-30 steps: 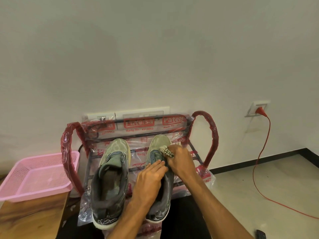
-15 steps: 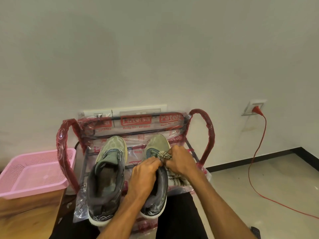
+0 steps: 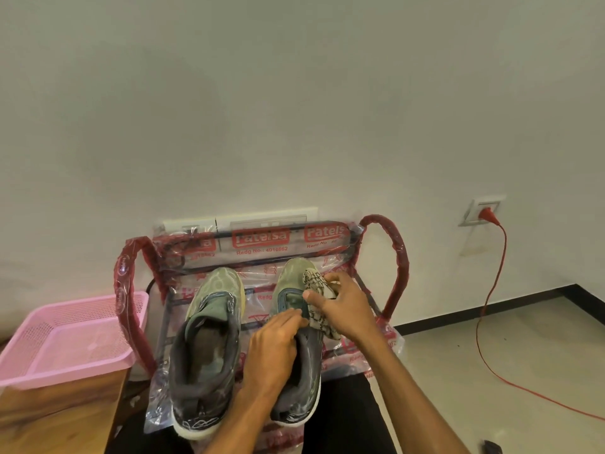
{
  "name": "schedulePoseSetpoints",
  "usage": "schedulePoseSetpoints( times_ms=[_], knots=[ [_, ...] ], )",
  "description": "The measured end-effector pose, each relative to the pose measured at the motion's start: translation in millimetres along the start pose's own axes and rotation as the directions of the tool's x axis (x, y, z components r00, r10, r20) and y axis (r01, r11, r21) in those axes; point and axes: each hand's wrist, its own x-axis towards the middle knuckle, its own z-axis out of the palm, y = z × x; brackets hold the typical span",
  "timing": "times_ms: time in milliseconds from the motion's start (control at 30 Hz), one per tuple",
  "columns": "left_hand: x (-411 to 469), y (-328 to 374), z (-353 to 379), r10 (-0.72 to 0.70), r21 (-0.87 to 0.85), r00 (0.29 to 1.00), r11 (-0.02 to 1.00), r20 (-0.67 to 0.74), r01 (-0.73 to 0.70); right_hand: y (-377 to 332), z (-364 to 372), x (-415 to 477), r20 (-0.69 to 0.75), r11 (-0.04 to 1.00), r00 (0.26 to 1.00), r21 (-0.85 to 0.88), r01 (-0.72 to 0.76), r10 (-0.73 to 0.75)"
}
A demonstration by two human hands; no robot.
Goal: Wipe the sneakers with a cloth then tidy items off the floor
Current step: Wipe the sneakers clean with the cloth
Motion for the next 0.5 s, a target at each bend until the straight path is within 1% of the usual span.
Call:
schedulePoseSetpoints(
  times_ms=[33,67,133,233,300,367,433,500],
  knots=[
    [0,-1,-1,-0.003,-0.011,1.0,1.0,-0.007,0.003,3,-4,-4,0.066,0.996,0.998,0.086,0.013,-0.019],
    [0,-1,-1,0.001,-0.019,1.0,1.0,-0.01,-0.002,7,-7,-5,0.112,0.995,0.992,0.09,0.049,-0.059],
    [-2,1,-2,0.022,-0.019,1.0,1.0,0.0,-0.022,19,-9,0,0.161,0.992,0.98,-0.012,0.124,-0.12],
    [-3,4,-2,0.061,-0.007,0.998,0.998,0.026,-0.061,26,-8,12,0.127,0.977,0.978,-0.12,0.179,-0.164],
    [-2,5,-3,0.053,-0.002,0.998,0.999,0.027,-0.052,24,-3,18,0.143,0.962,0.97,-0.165,0.219,-0.197],
    [0,4,-5,0.024,-0.023,1.0,0.999,0.015,-0.024,23,7,19,0.145,0.94,0.971,-0.257,0.224,-0.192],
    [1,3,-7,0.004,-0.055,1.0,0.998,0.015,-0.003,26,17,14,0.105,0.916,0.977,-0.342,0.209,-0.184],
    [1,4,-6,0.025,-0.059,0.999,0.998,0.033,-0.023,32,20,6,0.054,0.925,0.983,-0.334,0.181,-0.173]
  ],
)
